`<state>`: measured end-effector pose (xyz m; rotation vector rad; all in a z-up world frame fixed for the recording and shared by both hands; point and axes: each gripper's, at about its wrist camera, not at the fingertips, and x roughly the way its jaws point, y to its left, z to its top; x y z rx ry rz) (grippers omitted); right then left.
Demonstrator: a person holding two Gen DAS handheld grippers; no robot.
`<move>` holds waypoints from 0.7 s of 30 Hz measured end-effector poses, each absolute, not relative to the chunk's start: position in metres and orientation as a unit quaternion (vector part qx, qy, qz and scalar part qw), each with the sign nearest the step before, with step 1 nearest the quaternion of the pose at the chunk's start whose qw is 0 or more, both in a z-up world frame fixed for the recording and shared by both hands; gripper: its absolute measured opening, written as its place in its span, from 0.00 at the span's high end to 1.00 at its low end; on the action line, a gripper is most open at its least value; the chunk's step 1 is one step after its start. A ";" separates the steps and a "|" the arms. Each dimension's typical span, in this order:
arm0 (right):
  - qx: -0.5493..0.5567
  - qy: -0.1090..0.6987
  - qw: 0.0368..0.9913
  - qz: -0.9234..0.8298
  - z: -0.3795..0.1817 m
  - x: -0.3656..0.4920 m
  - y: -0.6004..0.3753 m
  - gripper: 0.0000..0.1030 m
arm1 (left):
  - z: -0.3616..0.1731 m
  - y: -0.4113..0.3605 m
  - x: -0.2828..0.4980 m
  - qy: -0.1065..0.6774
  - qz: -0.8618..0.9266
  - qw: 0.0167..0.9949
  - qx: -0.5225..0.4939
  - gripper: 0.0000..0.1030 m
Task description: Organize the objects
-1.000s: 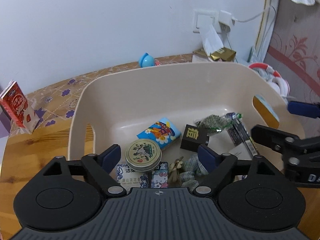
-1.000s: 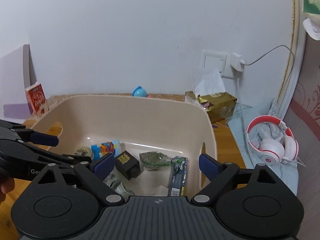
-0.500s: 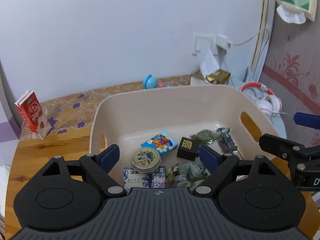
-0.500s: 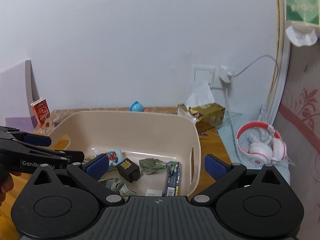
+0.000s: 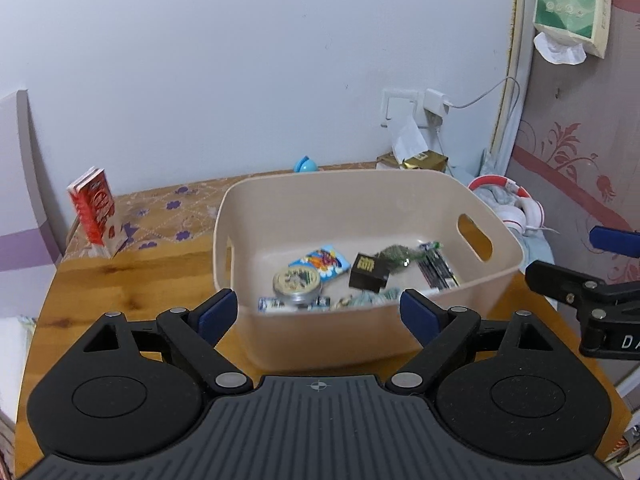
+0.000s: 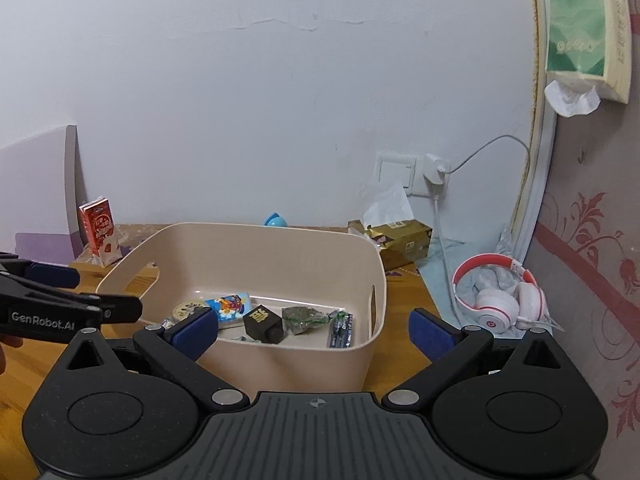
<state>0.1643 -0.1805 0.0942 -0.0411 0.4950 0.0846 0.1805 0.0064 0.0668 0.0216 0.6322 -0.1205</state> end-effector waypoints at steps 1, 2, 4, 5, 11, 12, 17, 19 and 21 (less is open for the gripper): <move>-0.023 0.243 0.969 0.041 0.094 0.161 -0.179 0.00 | 0.066 0.006 0.175 0.310 -0.058 0.949 0.014 0.13; -0.025 0.242 0.969 0.039 0.095 0.156 -0.179 0.00 | 0.065 0.007 0.170 0.308 -0.056 0.950 0.017 0.13; -0.027 0.241 0.969 0.040 0.095 0.148 -0.177 0.00 | 0.064 0.008 0.160 0.306 -0.051 0.950 0.021 0.13; -0.027 0.242 0.969 0.042 0.096 0.145 -0.177 0.00 | 0.063 0.008 0.155 0.306 -0.049 0.950 0.022 0.13; -0.017 0.253 0.966 0.042 0.094 0.127 -0.176 0.00 | 0.057 0.008 0.126 0.296 -0.031 0.954 0.047 0.13; -0.015 0.255 0.966 0.044 0.094 0.124 -0.176 0.00 | 0.056 0.009 0.122 0.298 -0.033 0.953 0.045 0.13; -0.016 0.268 0.962 0.044 0.091 0.111 -0.175 0.00 | 0.055 0.013 0.103 0.304 -0.035 0.951 0.034 0.13; -0.010 0.271 0.961 0.044 0.090 0.106 -0.176 0.00 | 0.055 0.013 0.094 0.306 -0.039 0.951 0.030 0.13; -0.003 0.274 0.961 0.044 0.089 0.099 -0.177 0.00 | 0.054 0.013 0.085 0.308 -0.046 0.950 0.022 0.13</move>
